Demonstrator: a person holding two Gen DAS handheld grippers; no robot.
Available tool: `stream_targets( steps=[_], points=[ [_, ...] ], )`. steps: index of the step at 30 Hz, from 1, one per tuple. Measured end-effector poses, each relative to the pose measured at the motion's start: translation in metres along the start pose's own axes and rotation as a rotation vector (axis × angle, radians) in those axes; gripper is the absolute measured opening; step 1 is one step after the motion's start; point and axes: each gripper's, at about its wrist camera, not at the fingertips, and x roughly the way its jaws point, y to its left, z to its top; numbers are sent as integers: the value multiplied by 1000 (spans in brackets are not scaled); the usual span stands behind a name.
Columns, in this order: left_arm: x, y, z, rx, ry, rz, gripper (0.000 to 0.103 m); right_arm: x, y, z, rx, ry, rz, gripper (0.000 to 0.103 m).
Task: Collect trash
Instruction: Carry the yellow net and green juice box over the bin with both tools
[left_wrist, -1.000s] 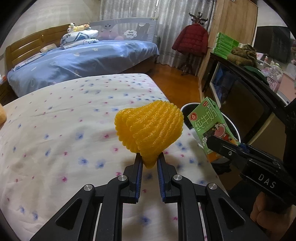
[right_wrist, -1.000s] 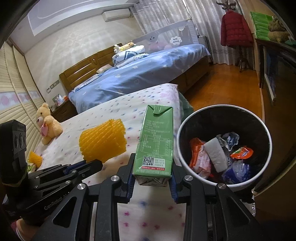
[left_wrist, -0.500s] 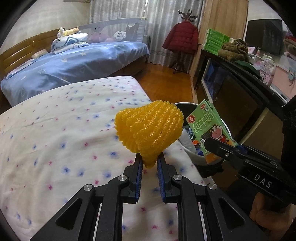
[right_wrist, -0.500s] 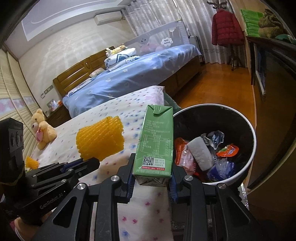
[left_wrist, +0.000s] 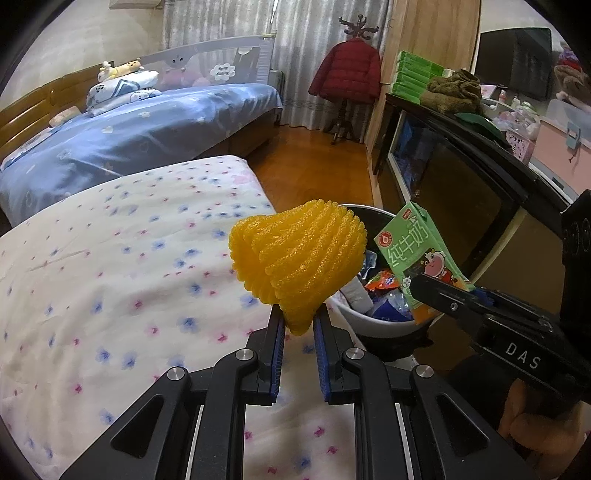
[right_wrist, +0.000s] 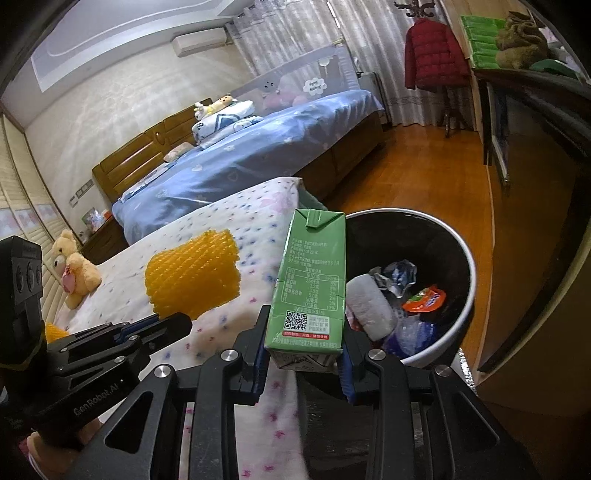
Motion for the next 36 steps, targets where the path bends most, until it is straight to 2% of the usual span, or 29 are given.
stream_targets(
  steps=[36],
  points=[
    [37, -34, 21, 68, 30, -13, 15, -1, -42, 11, 55, -2, -52, 31]
  ],
)
